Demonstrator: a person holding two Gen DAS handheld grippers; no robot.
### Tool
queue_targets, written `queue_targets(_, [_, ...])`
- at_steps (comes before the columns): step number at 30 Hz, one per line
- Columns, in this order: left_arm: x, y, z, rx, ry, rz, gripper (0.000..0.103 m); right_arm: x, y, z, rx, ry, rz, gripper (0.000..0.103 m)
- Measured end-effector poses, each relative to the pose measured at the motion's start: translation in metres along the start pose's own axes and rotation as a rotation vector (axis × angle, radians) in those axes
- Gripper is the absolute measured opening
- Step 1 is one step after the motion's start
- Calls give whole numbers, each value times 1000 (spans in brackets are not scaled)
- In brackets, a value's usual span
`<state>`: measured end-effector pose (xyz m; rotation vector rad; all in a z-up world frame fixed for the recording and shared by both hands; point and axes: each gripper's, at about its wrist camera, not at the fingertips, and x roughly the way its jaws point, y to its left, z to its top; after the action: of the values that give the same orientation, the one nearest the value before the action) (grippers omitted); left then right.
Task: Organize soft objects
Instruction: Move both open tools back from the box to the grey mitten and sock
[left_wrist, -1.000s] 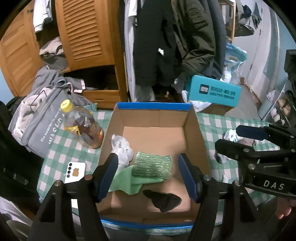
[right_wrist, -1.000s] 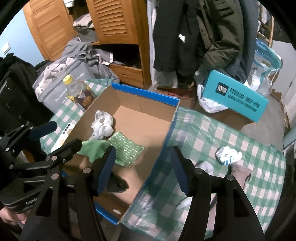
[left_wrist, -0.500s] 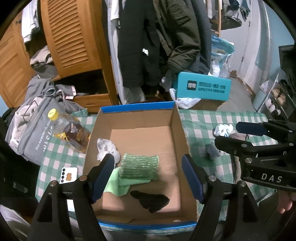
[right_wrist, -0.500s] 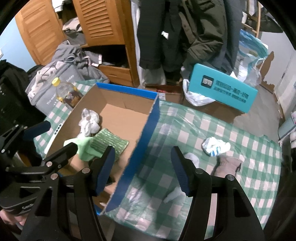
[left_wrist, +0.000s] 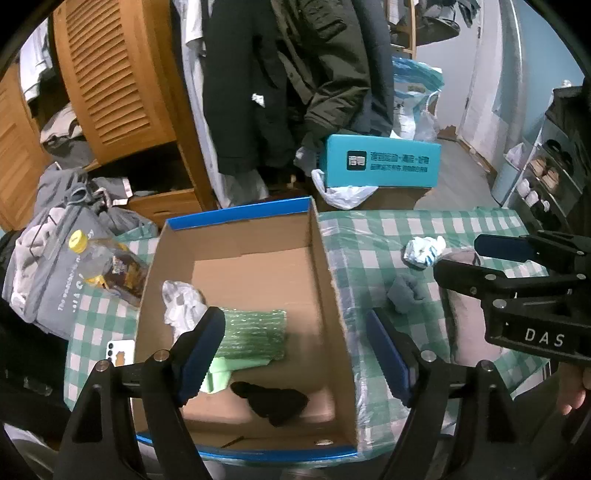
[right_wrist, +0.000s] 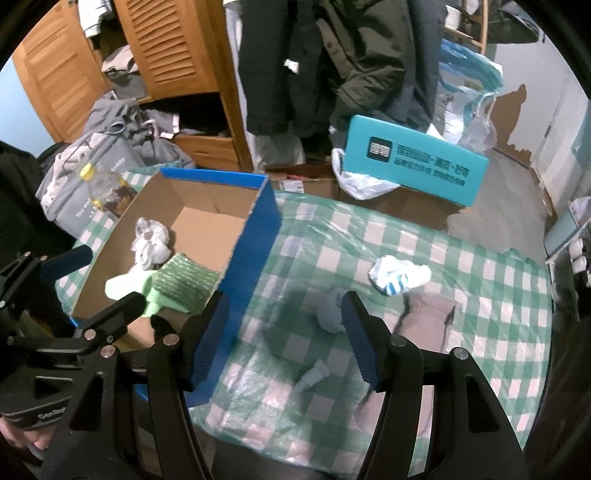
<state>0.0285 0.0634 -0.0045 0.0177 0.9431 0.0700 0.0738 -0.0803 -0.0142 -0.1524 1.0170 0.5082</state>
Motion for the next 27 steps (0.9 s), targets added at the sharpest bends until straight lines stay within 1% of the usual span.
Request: queue_targets(27, [27, -72, 7, 116, 70, -52, 80, 1, -88, -35, 145, 42, -82, 63])
